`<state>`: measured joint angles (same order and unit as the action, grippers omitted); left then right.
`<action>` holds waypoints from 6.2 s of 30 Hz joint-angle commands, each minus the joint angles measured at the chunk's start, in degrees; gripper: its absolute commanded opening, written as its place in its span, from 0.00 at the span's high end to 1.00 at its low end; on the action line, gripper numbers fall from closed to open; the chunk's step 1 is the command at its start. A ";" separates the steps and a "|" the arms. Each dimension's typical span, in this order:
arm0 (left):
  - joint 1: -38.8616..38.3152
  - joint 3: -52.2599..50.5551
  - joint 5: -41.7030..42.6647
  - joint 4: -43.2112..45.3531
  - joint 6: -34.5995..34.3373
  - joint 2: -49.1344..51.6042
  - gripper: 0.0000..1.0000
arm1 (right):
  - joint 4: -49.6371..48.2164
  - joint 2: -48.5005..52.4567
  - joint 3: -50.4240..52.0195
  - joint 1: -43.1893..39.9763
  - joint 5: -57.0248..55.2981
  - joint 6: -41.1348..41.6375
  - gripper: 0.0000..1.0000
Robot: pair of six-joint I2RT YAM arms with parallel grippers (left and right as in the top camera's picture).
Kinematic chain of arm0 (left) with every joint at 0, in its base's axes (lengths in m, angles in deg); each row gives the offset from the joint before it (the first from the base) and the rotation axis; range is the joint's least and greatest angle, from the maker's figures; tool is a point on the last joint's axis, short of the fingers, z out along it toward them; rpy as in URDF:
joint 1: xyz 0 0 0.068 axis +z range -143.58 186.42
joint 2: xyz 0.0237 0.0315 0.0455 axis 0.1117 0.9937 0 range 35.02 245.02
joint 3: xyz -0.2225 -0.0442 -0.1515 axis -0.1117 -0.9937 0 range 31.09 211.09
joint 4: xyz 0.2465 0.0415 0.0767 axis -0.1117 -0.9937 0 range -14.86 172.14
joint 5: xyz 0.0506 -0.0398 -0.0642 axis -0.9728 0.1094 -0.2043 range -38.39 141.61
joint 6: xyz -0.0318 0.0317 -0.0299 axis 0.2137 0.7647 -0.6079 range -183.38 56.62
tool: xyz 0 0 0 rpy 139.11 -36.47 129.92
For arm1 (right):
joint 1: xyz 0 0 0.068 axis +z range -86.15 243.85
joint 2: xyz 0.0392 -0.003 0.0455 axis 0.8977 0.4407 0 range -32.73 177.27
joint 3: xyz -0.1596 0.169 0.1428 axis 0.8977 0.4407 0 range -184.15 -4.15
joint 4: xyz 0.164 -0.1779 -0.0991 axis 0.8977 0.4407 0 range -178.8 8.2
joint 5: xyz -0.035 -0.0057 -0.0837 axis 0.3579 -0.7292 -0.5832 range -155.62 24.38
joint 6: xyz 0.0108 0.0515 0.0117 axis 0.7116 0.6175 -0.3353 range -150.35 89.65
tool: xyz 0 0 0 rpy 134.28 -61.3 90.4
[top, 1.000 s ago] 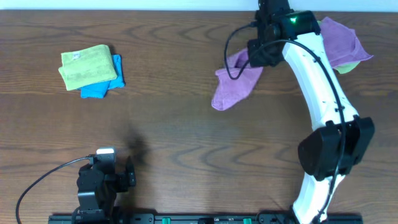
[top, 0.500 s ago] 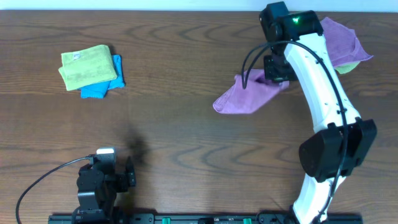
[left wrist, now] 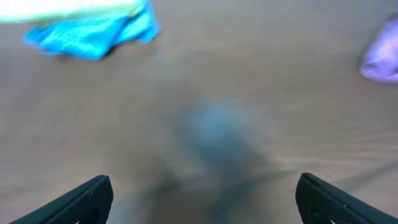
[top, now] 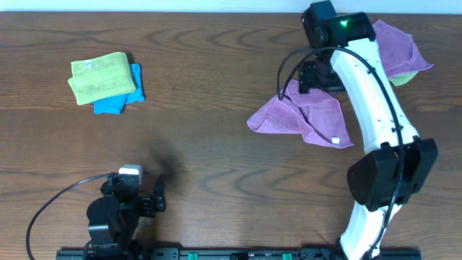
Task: Fold the cloth
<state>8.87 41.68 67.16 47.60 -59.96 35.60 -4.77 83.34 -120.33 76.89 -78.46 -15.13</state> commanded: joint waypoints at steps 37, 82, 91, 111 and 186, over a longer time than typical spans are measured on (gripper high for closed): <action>-11.17 36.61 20.79 -2.23 -6.21 64.11 0.05 | -10.99 18.58 -0.28 -0.66 5.75 -15.08 0.35; -11.50 36.61 23.06 -1.16 -6.21 64.13 0.05 | -12.63 19.28 1.14 -2.60 6.45 -15.08 0.69; -11.50 36.61 23.06 -1.18 -6.21 64.13 0.05 | -13.55 19.28 1.60 -2.58 6.16 -15.08 0.99; -11.50 36.61 23.04 -1.14 -6.21 64.13 0.05 | -22.62 19.28 -0.92 2.45 2.10 -18.80 0.99; -11.50 36.61 22.34 -0.98 -9.86 64.15 0.04 | -22.53 10.71 4.42 9.77 16.90 30.69 0.27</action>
<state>-2.40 77.09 89.15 46.59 -69.58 99.64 -26.10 94.05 -119.04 87.65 -62.14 9.26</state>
